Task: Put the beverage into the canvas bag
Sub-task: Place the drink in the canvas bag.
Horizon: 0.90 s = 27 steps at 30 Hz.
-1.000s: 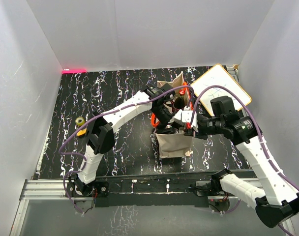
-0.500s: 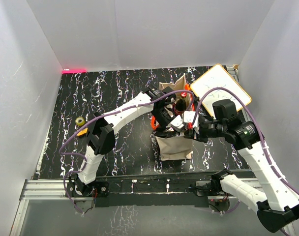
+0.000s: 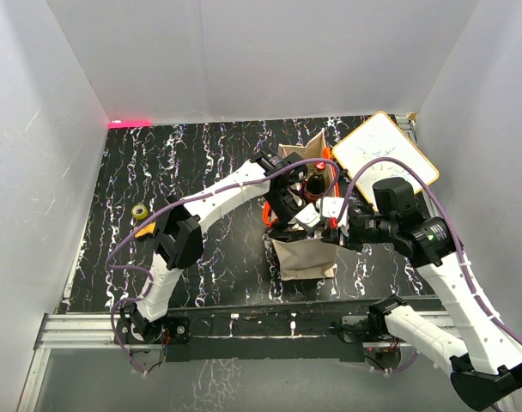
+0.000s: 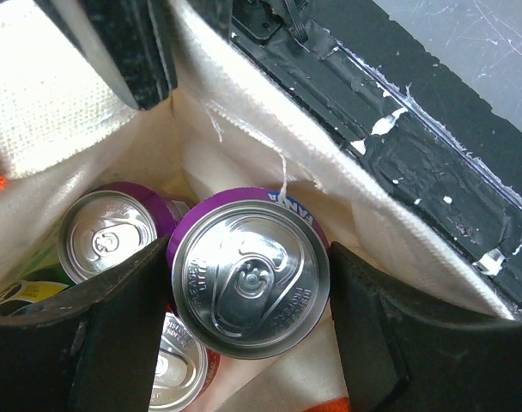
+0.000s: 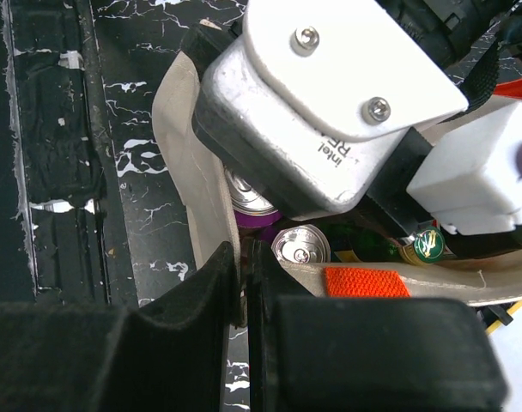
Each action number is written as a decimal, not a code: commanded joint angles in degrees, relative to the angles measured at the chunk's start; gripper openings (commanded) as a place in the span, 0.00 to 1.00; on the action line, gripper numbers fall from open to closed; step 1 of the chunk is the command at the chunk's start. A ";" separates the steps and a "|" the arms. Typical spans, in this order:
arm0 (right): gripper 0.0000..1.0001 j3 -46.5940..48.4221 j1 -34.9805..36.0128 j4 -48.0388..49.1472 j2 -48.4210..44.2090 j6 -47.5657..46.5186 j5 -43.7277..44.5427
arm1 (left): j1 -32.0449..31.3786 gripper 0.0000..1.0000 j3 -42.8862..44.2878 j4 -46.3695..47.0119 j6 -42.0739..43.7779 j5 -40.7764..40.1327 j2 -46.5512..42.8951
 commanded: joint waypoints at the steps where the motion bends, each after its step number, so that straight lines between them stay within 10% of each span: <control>1: 0.08 0.59 -0.29 1.76 -3.19 1.44 -0.41 | -0.36 0.50 1.33 -4.77 5.08 -0.50 1.28; 27: 0.08 -0.78 -0.34 2.00 -4.01 0.66 0.51 | 0.19 0.93 4.96 -1.70 0.24 -2.36 0.58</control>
